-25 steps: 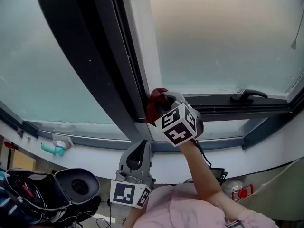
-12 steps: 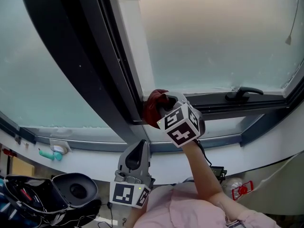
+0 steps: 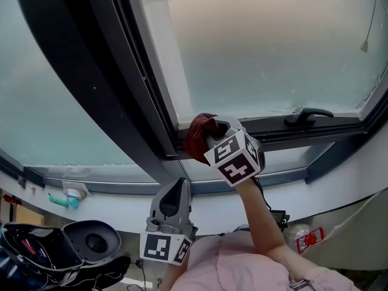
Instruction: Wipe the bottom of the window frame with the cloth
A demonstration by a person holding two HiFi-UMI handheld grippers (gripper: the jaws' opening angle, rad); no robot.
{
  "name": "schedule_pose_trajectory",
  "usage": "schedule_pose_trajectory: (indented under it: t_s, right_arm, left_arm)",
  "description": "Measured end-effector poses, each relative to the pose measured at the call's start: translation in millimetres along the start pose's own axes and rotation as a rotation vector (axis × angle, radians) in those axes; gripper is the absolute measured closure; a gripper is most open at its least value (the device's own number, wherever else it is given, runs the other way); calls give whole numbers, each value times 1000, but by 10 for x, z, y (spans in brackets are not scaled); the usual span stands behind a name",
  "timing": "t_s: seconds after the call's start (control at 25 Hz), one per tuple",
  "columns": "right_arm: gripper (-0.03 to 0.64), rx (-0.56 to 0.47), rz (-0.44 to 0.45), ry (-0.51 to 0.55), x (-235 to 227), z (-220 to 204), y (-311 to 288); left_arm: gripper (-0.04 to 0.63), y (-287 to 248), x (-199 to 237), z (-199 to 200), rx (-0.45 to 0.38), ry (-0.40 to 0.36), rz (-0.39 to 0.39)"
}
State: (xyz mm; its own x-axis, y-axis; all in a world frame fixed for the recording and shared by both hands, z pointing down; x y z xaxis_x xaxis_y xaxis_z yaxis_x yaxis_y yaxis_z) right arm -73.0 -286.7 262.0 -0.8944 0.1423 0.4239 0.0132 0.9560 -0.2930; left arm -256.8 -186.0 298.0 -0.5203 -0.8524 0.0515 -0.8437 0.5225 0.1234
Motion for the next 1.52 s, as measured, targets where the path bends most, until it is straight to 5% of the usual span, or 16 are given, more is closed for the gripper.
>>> schedule_pose_trajectory:
  t_s: [1.52]
  right_arm:
    - [543, 33, -34, -58, -506, -312, 194]
  left_arm:
    - [597, -318, -205, -17, 11, -3, -63]
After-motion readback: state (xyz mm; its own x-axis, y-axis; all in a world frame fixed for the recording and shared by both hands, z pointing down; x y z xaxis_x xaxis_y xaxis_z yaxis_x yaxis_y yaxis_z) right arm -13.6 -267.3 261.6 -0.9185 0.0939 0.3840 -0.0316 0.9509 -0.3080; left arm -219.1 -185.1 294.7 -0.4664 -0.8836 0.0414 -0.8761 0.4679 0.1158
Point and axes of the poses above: the fingertips, and each gripper's own axes: y backward along the fingers, x to its left, z out of its top, the point moved 8 cm from there along y, backward along the fingers, and after that the axes turned 9 degrees about -z, right-handed, at the moved point
